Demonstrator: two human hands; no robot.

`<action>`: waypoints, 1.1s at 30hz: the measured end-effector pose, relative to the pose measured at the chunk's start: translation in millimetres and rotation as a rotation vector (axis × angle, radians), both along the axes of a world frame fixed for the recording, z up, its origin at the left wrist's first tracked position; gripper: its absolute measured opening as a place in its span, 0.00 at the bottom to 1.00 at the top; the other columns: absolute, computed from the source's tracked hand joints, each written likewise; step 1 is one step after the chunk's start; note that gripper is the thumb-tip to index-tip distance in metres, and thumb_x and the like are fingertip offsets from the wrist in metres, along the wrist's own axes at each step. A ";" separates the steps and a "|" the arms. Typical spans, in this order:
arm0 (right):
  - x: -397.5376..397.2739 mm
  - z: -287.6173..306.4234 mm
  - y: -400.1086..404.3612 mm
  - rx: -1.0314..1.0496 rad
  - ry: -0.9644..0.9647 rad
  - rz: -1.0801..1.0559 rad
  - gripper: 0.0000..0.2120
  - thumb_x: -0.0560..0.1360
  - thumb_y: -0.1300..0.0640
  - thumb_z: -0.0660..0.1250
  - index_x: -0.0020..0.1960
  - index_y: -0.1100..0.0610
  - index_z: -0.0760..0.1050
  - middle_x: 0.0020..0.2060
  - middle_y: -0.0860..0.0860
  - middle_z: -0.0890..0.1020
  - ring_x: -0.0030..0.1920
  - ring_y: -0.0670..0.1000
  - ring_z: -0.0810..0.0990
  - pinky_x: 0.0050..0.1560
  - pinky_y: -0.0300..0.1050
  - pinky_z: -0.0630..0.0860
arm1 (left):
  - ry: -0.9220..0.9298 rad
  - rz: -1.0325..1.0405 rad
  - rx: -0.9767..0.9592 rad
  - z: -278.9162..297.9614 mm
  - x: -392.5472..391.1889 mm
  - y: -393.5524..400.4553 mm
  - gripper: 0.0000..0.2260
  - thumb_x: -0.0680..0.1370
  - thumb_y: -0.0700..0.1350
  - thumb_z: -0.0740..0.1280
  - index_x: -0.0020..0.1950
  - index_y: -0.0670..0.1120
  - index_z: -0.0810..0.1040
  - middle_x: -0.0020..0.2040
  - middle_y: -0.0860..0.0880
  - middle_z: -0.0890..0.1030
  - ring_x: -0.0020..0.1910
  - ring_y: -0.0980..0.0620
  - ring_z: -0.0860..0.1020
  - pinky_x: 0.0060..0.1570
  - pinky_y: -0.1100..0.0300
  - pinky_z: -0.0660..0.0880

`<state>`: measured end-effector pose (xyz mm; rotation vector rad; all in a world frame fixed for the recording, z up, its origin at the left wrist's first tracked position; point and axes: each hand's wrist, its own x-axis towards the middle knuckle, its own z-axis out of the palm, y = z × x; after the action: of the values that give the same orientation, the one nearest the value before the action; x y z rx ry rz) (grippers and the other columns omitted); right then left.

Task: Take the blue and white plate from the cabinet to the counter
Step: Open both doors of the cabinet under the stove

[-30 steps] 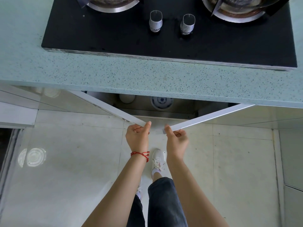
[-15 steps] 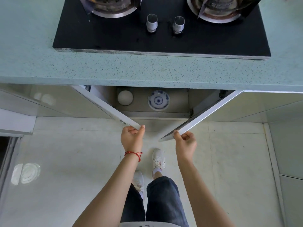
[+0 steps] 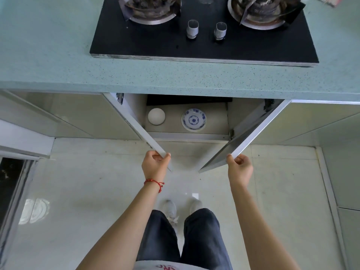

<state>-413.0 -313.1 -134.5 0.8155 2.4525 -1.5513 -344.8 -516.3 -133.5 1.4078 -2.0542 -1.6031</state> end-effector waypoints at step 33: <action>51.2 12.0 129.0 0.308 0.108 0.079 0.13 0.69 0.60 0.62 0.30 0.58 0.61 0.25 0.53 0.62 0.32 0.53 0.56 0.30 0.46 0.57 | -0.152 0.063 -0.333 8.8 122.0 -70.2 0.05 0.70 0.39 0.68 0.41 0.37 0.80 0.39 0.36 0.81 0.38 0.46 0.74 0.43 0.60 0.67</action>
<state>-361.8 -184.1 -122.5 0.6804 2.8101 -1.2401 -222.9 -586.4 -124.7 1.4890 -2.2071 -1.0940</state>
